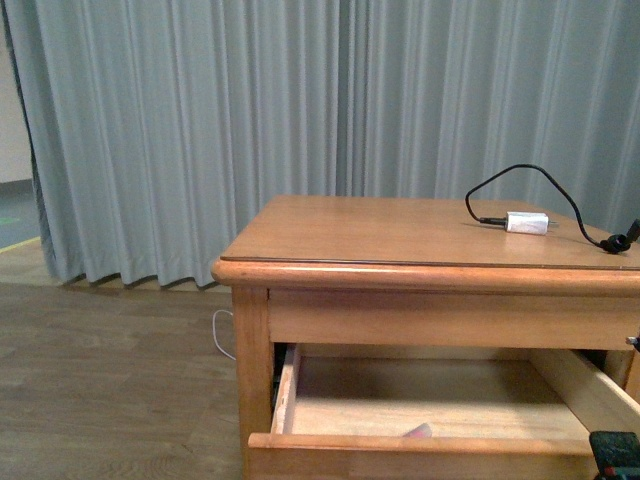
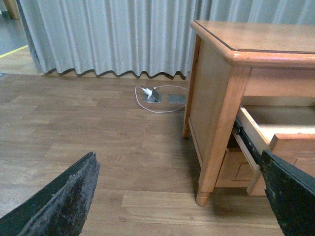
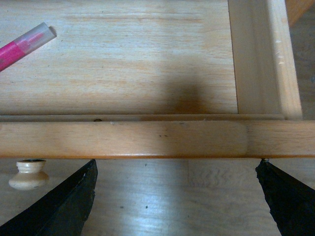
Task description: Place pink marker in drawer with both arms
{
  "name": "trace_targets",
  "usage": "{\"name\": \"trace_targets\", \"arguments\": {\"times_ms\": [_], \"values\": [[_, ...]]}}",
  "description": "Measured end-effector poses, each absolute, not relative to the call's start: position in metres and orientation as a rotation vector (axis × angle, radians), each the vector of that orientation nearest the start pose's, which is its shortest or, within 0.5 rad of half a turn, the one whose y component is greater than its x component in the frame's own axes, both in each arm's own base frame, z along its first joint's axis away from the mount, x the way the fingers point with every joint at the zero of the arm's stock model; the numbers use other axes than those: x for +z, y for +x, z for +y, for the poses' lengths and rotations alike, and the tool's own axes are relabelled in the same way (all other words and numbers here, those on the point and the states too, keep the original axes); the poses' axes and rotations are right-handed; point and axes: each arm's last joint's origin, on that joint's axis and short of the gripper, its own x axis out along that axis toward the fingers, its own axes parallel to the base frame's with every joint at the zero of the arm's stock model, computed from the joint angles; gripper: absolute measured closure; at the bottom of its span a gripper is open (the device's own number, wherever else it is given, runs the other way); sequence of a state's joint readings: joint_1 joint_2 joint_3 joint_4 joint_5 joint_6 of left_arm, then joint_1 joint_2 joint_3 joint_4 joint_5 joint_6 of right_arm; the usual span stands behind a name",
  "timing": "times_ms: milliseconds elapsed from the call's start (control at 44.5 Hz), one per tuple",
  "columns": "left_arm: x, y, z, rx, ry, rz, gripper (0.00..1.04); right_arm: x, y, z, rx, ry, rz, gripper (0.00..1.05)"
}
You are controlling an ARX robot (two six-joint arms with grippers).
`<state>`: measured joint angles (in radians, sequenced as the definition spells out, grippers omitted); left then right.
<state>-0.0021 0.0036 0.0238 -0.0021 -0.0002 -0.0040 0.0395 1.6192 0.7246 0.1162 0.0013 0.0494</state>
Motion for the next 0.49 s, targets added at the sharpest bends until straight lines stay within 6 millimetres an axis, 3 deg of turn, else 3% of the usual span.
{"name": "trace_targets", "arguments": {"times_ms": [494], "values": [[0.171, 0.096, 0.000, -0.002, -0.004, -0.018, 0.06, 0.127, 0.356, 0.008, 0.036, 0.048, 0.553, 0.08]]}}
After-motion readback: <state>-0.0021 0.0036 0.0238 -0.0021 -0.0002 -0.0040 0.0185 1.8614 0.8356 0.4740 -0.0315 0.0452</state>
